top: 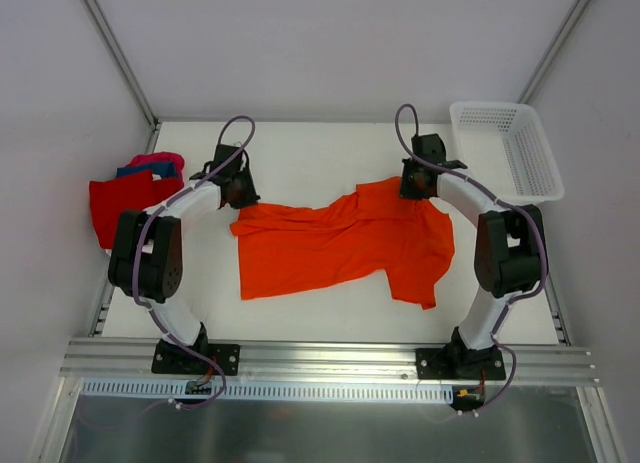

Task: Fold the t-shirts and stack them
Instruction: Fold the tshirt

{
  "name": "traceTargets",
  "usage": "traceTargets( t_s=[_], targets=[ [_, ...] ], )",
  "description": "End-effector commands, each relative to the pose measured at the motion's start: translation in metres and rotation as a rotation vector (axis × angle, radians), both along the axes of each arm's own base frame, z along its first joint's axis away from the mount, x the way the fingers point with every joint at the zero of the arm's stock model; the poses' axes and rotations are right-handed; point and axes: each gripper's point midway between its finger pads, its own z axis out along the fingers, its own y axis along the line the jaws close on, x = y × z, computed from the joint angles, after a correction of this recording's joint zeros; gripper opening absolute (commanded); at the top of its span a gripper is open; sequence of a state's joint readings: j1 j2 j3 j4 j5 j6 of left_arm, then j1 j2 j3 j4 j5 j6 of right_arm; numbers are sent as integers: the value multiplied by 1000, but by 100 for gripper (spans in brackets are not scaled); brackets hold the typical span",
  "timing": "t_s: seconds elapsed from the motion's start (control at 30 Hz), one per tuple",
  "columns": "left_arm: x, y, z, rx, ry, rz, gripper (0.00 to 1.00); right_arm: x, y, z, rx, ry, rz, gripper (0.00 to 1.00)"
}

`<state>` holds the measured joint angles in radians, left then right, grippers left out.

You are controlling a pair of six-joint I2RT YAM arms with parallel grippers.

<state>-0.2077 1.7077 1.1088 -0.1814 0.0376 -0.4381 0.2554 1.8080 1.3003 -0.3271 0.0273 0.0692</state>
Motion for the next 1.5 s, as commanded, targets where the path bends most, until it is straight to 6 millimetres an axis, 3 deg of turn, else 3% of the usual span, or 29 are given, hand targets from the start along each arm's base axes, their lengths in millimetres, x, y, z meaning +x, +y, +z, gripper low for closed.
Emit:
traceTargets(
  t_s=[0.0,0.37,0.6,1.03,1.47],
  targets=[
    [9,7,-1,33,18,15,0,9,-4,9,0,-9,12,1],
    [11,3,-38,35,164,24,0,16,-1,-25,1,105,31,1],
    [13,11,-49,44,215,52,0,27,-7,-38,-13,168,15,0],
    [32,42,-40,43,220,173,0,55,-15,-40,-2,214,-29,1],
    [74,64,-28,19,187,216,0,100,20,-19,168,130,4,1]
  ],
)
